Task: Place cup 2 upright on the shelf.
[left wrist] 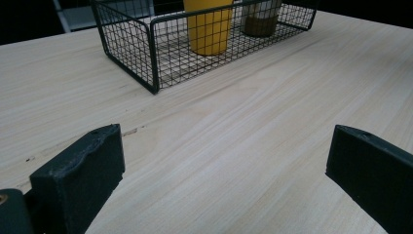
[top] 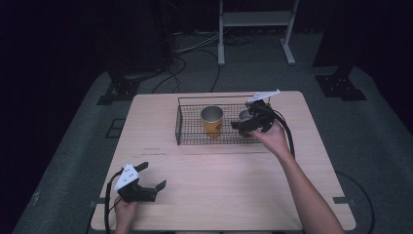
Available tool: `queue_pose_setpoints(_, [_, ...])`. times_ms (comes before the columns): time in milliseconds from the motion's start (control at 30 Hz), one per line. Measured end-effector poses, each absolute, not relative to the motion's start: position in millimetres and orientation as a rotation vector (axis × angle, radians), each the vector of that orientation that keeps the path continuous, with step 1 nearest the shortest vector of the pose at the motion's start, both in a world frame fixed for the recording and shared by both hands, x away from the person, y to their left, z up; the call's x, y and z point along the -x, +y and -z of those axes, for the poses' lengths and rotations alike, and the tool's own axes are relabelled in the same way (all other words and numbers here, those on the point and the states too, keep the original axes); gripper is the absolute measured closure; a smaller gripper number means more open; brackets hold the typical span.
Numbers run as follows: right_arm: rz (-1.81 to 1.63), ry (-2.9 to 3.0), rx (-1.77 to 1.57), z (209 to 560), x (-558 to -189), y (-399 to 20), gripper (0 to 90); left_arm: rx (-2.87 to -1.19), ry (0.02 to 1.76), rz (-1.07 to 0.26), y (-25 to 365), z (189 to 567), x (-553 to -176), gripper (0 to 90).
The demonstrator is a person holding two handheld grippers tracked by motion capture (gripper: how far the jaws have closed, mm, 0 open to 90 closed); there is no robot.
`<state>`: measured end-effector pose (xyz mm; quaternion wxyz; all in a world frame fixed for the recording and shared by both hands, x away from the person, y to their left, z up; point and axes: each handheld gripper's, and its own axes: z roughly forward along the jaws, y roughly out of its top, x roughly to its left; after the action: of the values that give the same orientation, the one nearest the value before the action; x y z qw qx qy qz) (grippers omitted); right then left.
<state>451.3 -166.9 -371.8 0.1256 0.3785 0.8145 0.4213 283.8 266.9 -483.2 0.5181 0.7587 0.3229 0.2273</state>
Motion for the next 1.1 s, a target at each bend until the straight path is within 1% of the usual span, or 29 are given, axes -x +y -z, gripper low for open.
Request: queue_pose_setpoints(1100, [-1.194, 2.392, -1.115, 385, -415, -207, 2.0, -1.819, 0.774, -0.548, 267, 483, -284, 0.0])
